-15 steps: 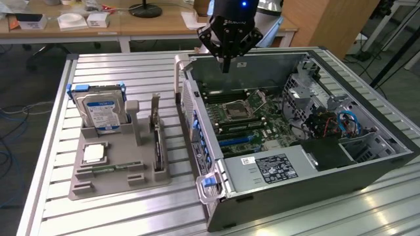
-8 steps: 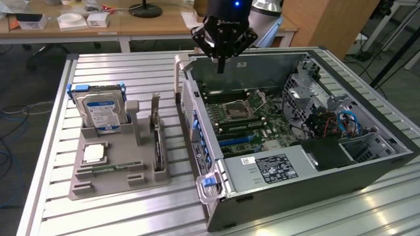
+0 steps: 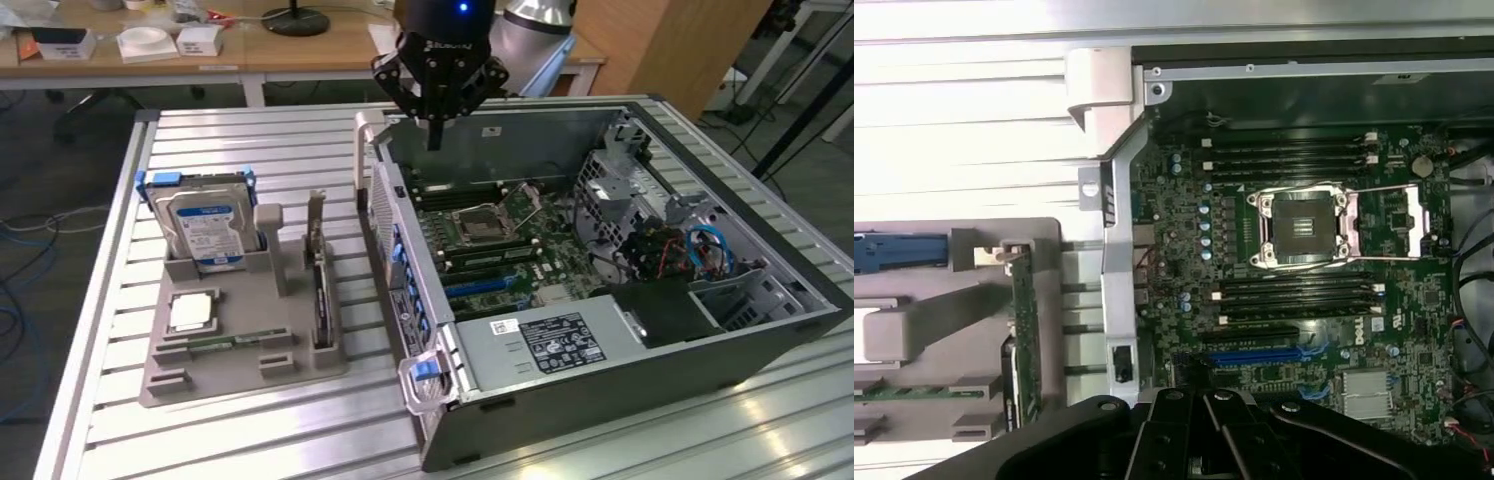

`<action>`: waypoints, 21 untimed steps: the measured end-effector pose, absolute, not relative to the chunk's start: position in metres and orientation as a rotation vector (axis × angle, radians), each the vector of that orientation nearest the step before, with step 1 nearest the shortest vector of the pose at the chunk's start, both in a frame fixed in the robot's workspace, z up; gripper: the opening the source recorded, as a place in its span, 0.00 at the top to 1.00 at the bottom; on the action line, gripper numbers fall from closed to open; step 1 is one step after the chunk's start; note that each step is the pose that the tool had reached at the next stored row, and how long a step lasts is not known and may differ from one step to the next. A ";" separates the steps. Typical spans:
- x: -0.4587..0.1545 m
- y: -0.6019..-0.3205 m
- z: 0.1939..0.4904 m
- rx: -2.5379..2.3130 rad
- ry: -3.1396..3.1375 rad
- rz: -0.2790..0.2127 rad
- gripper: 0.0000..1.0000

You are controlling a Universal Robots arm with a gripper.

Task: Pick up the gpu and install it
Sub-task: 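Reach for the gpu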

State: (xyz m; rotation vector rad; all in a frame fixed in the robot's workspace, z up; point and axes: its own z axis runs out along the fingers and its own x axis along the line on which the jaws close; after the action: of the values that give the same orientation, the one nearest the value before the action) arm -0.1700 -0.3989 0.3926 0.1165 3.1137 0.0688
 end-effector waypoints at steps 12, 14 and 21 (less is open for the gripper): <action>-0.196 -0.399 0.392 0.117 3.114 0.069 0.89; -0.201 -0.399 0.392 0.117 3.114 0.069 0.89; -0.216 -0.399 0.392 0.117 3.114 0.069 0.89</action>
State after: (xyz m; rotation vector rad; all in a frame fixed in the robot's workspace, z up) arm -0.2160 -0.3989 0.3919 0.1167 3.1136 0.0689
